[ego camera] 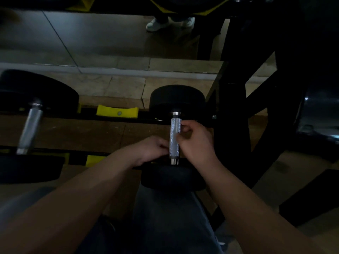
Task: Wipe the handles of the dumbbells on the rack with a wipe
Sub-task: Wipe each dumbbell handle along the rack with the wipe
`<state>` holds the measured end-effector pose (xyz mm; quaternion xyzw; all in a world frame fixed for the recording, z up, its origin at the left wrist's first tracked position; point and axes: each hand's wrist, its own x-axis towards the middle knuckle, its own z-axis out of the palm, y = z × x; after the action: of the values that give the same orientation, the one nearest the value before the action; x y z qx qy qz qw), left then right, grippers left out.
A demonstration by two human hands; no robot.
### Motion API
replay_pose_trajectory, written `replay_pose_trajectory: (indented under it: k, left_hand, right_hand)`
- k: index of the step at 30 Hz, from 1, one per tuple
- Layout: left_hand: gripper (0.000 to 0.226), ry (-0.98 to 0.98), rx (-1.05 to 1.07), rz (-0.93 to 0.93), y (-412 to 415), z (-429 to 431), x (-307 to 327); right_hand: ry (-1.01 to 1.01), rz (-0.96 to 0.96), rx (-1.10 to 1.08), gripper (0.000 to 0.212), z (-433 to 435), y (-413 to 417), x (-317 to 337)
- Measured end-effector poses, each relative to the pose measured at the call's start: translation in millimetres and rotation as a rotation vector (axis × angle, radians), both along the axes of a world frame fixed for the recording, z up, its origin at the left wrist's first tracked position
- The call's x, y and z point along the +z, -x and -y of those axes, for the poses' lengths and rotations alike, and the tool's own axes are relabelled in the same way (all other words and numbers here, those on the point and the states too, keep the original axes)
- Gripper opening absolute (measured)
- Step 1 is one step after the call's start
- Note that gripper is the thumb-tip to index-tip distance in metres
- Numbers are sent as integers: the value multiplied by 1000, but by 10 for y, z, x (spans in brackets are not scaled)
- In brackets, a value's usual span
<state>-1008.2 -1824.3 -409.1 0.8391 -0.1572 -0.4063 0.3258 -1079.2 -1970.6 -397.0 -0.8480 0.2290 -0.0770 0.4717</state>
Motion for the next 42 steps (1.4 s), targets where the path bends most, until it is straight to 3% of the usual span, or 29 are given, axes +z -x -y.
replay_pose_trajectory:
  k: [2,6,9,13,17,22,25,30,32,35,42]
  left_hand:
    - [17,-11,-13,-8,-9,-80,-7]
    - [17,266,443,-158,-46,-200,76]
    - [17,431,631,-191,-18,-308,246]
    - [16,520,747,-169,38,-566,558]
    - [17,544,810,-109,70,-930,752]
    - [15,564,867,-65,-32,-1472,875]
    - [19,444,825,106,-138,-1848,907]
    - [20,83,733,768,-395,-2588,953]
    - [22,-114,686,892,-505,-2888,943]
    - [23,-304,586,830,-612,-3240,835]
    - [27,-271,655,608,-738,-3400,661]
  right_hand:
    - [64,6,18,38,-4,1,18]
    - [243,23,151,40,-41,25,101]
    - [449,95,340,40,-150,-17,231]
    - [378,180,525,39,-416,-136,389]
    - [324,269,581,23,-731,-321,470]
    - [219,294,608,20,-1249,-576,609]
    - [140,257,621,15,-1602,-760,603]
    - [138,223,643,11,-2217,-1189,496]
    - [116,211,662,11,-2467,-1338,474]
    - [167,238,697,16,-2801,-1558,390]
    - [415,248,695,22,-3273,-1947,151]
